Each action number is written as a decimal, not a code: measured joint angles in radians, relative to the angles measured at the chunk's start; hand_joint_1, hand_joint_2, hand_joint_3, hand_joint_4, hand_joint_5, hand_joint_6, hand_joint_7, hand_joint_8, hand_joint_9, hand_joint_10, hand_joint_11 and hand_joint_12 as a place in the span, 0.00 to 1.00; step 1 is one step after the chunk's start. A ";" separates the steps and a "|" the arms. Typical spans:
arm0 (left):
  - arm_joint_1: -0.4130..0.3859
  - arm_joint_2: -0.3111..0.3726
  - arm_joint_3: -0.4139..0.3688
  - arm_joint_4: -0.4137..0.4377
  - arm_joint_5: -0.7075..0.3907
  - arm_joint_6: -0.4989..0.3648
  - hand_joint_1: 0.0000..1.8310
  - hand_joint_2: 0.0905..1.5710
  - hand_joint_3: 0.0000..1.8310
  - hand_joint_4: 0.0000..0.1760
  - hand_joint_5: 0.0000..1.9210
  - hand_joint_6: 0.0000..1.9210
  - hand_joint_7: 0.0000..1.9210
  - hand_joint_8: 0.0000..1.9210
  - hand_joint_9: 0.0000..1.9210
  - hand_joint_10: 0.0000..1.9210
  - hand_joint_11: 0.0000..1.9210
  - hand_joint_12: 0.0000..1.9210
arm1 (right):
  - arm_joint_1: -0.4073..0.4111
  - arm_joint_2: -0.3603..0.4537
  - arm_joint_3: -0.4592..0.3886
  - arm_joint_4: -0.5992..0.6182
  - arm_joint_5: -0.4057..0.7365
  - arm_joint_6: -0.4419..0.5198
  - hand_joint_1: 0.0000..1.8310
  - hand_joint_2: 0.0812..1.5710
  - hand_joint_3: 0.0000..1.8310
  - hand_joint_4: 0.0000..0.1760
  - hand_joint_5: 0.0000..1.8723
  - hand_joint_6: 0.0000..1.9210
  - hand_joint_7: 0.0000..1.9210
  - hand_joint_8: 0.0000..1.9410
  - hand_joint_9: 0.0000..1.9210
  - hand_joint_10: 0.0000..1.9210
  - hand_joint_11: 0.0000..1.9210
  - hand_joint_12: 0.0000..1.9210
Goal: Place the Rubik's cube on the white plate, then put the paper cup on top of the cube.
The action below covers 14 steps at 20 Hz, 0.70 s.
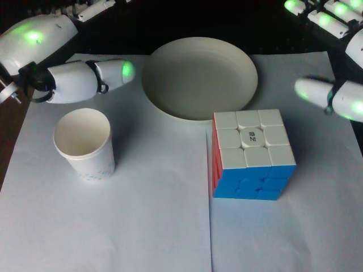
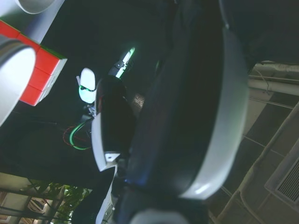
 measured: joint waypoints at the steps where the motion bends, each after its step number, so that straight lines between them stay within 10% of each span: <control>1: 0.000 0.002 0.000 0.000 -0.005 0.000 0.06 0.81 0.00 0.48 0.00 0.00 0.00 0.00 0.00 0.00 0.00 0.00 | 0.000 0.000 0.000 0.000 0.000 0.000 0.13 0.81 0.01 0.00 0.00 0.00 0.00 0.00 0.00 0.00 0.00 0.00; 3: -0.002 0.002 0.000 -0.003 -0.010 0.000 0.04 0.81 0.00 0.31 0.00 0.00 0.00 0.00 0.00 0.00 0.00 0.00 | 0.000 0.000 0.000 0.002 0.002 0.000 0.15 0.81 0.00 0.00 0.00 0.00 0.00 0.00 0.00 0.00 0.00 0.00; 8: -0.002 0.002 0.000 0.005 -0.011 0.000 0.04 0.82 0.00 0.41 0.00 0.00 0.00 0.00 0.00 0.00 0.00 0.00 | 0.003 0.000 0.000 0.002 0.007 0.000 0.13 0.80 0.00 0.15 0.00 0.00 0.00 0.00 0.00 0.00 0.00 0.00; 9: -0.002 0.002 0.000 0.005 -0.013 0.000 0.03 0.82 0.00 0.25 0.00 0.00 0.00 0.00 0.00 0.00 0.00 0.00 | 0.003 0.000 -0.003 0.003 0.009 0.000 0.14 0.80 0.00 0.19 0.00 0.00 0.00 0.00 0.00 0.00 0.00 0.00; 12: -0.002 0.009 0.000 0.003 -0.017 0.000 0.05 0.81 0.00 0.48 0.00 0.00 0.00 0.00 0.00 0.00 0.00 0.00 | 0.003 0.001 -0.039 0.007 0.029 0.002 0.17 0.77 0.00 0.29 0.00 0.00 0.00 0.00 0.00 0.00 0.04 0.02; 13: -0.002 0.010 0.000 -0.003 -0.020 0.000 0.05 0.81 0.00 0.43 0.00 0.00 0.00 0.00 0.00 0.00 0.00 0.00 | 0.003 0.003 -0.042 -0.020 0.034 0.037 0.19 0.73 0.03 0.06 0.00 0.00 0.00 0.00 0.00 0.00 0.00 0.30; 14: -0.002 0.010 0.000 -0.007 -0.021 0.000 0.04 0.82 0.00 0.42 0.00 0.00 0.00 0.00 0.00 0.00 0.00 0.00 | -0.002 0.007 -0.041 -0.061 0.042 0.111 0.20 0.73 0.01 0.04 0.00 0.00 0.00 0.00 0.00 0.00 0.00 0.23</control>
